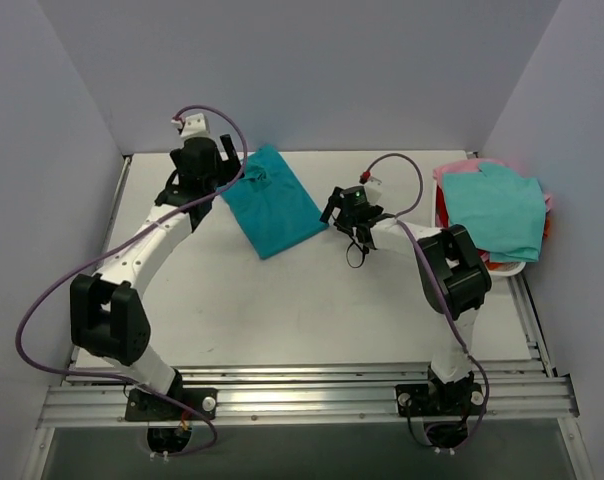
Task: Fold and stack the t-shirts
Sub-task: Grab one side of the 2/3 rectangular tshirt with both arms
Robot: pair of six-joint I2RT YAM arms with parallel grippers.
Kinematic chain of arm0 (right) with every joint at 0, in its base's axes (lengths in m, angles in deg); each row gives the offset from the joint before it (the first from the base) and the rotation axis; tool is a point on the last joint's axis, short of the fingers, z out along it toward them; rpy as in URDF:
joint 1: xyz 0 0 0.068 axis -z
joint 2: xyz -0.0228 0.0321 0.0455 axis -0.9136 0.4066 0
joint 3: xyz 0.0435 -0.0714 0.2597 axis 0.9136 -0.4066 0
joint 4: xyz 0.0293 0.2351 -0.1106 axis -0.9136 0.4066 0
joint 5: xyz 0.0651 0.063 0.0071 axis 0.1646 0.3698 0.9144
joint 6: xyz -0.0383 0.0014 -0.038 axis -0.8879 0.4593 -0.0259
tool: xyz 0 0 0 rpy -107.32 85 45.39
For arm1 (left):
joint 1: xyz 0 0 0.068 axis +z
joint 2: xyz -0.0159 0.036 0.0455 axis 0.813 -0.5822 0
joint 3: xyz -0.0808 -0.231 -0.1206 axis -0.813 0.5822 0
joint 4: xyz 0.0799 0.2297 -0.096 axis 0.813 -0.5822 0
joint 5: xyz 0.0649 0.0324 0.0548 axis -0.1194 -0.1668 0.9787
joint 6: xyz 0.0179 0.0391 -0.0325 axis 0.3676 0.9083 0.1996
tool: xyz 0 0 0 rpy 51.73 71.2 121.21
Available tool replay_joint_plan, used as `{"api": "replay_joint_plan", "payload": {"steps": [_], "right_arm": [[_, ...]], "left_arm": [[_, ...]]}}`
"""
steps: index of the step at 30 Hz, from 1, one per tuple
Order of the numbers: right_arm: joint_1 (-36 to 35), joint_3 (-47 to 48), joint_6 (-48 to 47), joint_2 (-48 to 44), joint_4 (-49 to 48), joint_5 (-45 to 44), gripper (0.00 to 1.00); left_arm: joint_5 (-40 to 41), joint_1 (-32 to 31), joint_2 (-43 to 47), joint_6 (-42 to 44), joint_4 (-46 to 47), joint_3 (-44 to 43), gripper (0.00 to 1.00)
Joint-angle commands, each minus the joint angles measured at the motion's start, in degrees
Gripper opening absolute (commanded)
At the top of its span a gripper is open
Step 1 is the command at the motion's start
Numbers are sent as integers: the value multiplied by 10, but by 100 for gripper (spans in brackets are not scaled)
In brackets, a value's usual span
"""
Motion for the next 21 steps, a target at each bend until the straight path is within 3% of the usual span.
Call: {"api": "replay_joint_plan", "payload": {"steps": [1, 7, 8, 11, 16, 21], "right_arm": [[3, 40, -6, -8, -16, 22, 95], [1, 78, -3, 26, -8, 39, 94], [-1, 80, -1, 32, -9, 40, 94], [-10, 76, 2, 40, -19, 48, 89], [-24, 48, 8, 48, -38, 51, 73], [-39, 45, 13, 62, -44, 57, 48]], "left_arm": [[-37, -12, 38, -113, 23, 108, 94], [-48, -49, 32, -246, 78, 243, 96], [-51, -68, 21, -257, 122, 272, 97], [-44, -96, -3, -296, 146, 300, 97], [-52, -128, -23, -363, 182, 323, 99], [-21, -153, -13, -396, 178, 334, 99]]}}
